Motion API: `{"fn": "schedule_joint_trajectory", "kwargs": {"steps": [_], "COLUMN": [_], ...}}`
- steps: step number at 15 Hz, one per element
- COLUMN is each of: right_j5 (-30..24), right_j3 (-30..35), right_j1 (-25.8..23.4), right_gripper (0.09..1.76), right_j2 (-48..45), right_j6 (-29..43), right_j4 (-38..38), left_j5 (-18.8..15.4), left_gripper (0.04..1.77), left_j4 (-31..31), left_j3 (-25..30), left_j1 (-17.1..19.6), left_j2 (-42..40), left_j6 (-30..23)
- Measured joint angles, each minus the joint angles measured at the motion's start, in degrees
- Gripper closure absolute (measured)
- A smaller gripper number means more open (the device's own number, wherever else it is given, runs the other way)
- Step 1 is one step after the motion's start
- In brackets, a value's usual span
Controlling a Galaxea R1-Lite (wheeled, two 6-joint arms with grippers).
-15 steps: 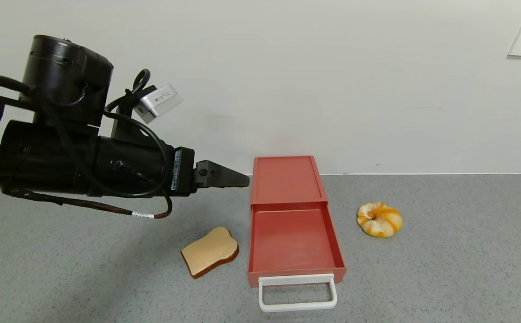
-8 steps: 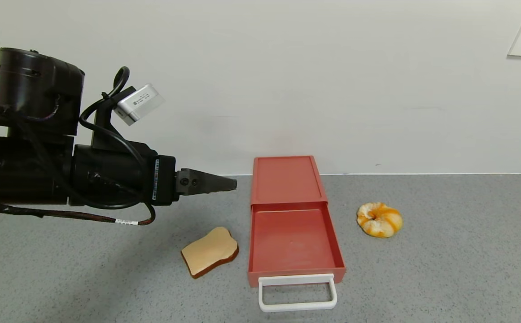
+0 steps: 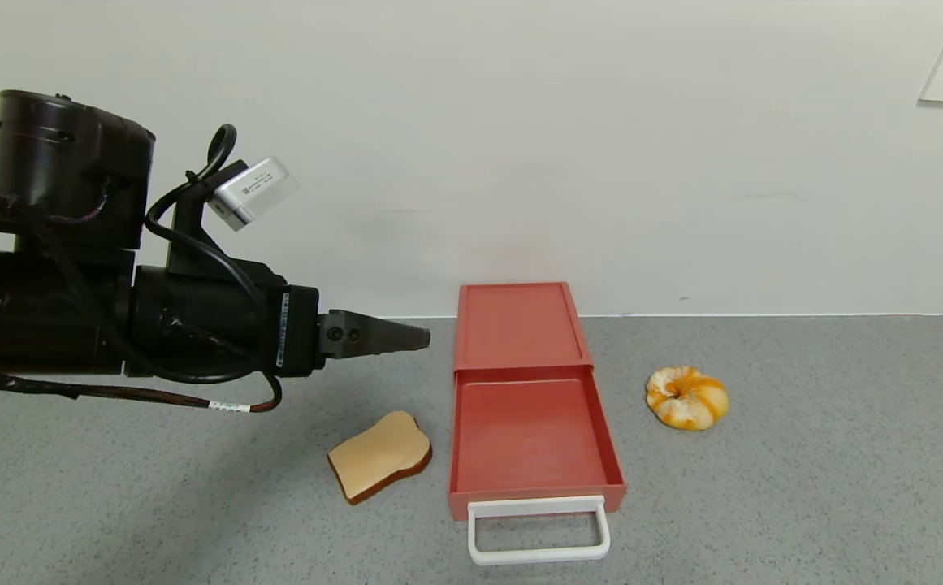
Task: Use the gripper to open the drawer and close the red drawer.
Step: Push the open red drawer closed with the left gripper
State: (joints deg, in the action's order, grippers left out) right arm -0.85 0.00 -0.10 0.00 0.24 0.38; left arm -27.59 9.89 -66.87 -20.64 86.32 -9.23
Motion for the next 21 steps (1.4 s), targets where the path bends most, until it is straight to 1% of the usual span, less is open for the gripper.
{"fn": "schedule_joint_trajectory", "kwargs": {"steps": [15,18,21], "right_j5": [0.00,0.00,0.00], "right_j3": [0.00,0.00,0.00], "right_j1": [0.00,0.00,0.00], "right_gripper": [0.14,0.14,0.14], "right_j2": [0.00,0.00,0.00], "right_j6": [0.02,0.02,0.02], "right_j4": [0.00,-0.02,0.00], "left_j5": [0.61,3.34,9.05], "left_gripper": [0.09,0.09,0.09], "left_j4": [0.09,0.45,0.88], "left_j3": [-0.41,-1.18,-3.08], "left_j1": [-0.39,-2.82,-6.95], "left_j2": [0.04,0.44,1.13], "left_j6": [-0.90,-3.17,-5.92]}}
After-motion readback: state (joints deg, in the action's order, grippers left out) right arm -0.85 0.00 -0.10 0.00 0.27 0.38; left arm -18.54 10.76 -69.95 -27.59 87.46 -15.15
